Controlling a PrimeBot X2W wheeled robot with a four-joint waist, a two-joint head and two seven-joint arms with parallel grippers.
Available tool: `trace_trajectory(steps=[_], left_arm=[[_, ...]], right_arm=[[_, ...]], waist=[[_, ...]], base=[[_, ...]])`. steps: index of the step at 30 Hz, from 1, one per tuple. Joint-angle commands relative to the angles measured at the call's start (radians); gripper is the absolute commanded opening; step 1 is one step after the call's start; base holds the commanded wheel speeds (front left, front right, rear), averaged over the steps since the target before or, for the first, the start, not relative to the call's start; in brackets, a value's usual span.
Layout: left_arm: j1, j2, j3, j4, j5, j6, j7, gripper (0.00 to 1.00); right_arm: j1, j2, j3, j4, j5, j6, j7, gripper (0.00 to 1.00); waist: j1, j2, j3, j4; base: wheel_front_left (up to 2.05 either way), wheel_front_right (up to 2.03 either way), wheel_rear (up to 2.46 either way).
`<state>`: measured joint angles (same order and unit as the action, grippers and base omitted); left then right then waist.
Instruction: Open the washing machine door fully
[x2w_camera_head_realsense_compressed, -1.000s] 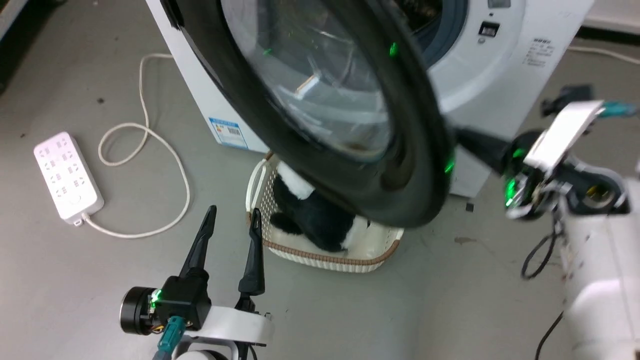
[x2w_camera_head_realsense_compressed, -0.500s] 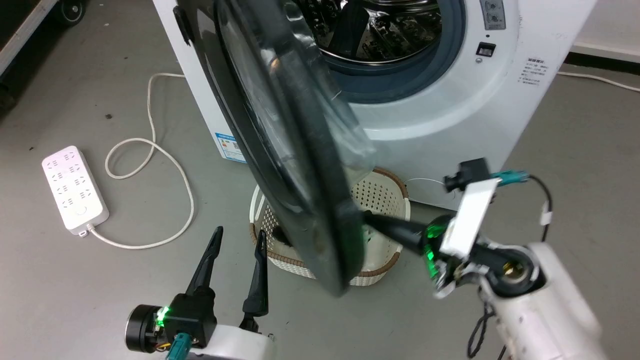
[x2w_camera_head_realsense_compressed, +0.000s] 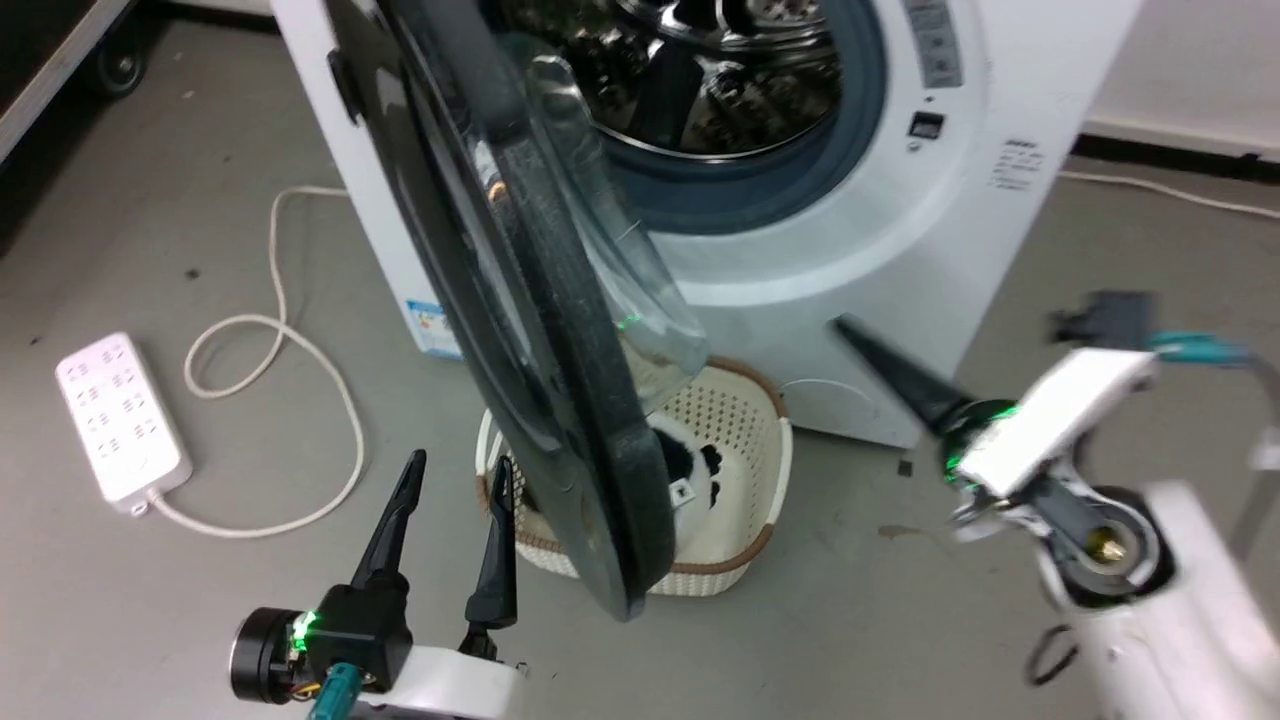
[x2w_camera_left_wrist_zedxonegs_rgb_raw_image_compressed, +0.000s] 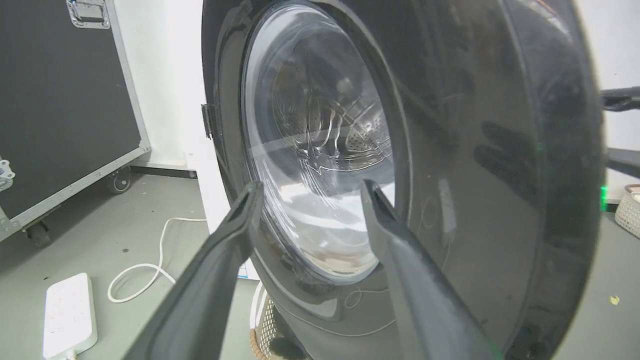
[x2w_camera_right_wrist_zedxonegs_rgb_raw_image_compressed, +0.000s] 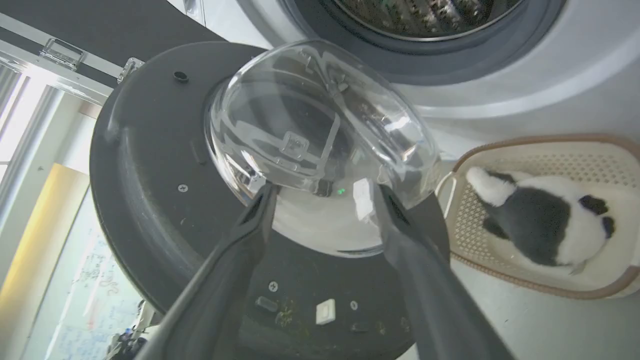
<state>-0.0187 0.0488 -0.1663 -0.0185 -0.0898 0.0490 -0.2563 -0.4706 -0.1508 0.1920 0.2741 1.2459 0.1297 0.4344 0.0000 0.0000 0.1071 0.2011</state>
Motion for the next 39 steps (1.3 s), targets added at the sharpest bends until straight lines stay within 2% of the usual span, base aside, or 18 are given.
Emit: trace_trajectory(steps=[1,6,9,11,14,20,24,27,39], left_arm=[[0.016,0.001,0.005,-0.001,0.002,-0.004,-0.006,1.0],[0.025,0.001,0.032,-0.003,-0.007,-0.012,-0.006,1.0],[0.034,0.001,0.053,-0.001,-0.01,-0.02,-0.006,1.0],[0.039,0.001,0.068,-0.001,-0.019,-0.026,-0.006,1.0],[0.045,0.001,0.086,-0.001,-0.023,-0.04,-0.006,1.0],[0.062,0.001,0.101,0.012,-0.038,-0.057,-0.006,1.0],[0.072,0.001,0.107,0.037,-0.044,-0.067,-0.006,1.0],[0.073,0.001,0.112,0.052,-0.044,-0.07,-0.006,1.0],[0.061,0.001,0.116,0.091,-0.049,-0.061,-0.006,1.0]], right_arm=[[0.024,-0.01,0.0,-0.014,-0.02,0.001,-0.017,1.0],[0.07,-0.147,0.062,-0.142,-0.338,0.001,-0.295,1.0],[0.112,-0.207,0.086,-0.177,-0.536,0.001,-0.463,1.0],[0.148,-0.222,0.077,-0.185,-0.652,0.001,-0.551,1.0],[0.209,-0.209,0.023,-0.194,-0.815,0.001,-0.638,1.0],[0.37,-0.068,-0.12,-0.263,-1.04,0.001,-0.686,1.0],[0.477,0.036,-0.186,-0.304,-1.125,0.001,-0.693,1.0],[0.531,0.075,-0.203,-0.307,-1.167,0.001,-0.695,1.0],[0.546,0.1,-0.189,-0.327,-1.175,0.001,-0.696,1.0]], waist=[[0.0,0.0,-0.014,-0.014],[0.0,0.0,-0.047,-0.052],[0.0,0.0,-0.066,-0.076],[0.0,0.0,-0.074,-0.09],[0.0,0.0,-0.083,-0.108],[0.0,0.0,-0.086,-0.135],[0.0,0.0,-0.086,-0.149],[0.0,0.0,-0.083,-0.155],[0.0,0.0,-0.071,-0.165]], base=[[0.0,0.0,0.0],[0.0,0.0,0.0],[0.0,0.0,0.0],[0.0,0.0,0.0],[0.0,0.0,0.0],[0.0,0.0,0.0],[0.0,0.0,0.0],[0.0,0.0,0.0],[0.0,0.0,0.0]])
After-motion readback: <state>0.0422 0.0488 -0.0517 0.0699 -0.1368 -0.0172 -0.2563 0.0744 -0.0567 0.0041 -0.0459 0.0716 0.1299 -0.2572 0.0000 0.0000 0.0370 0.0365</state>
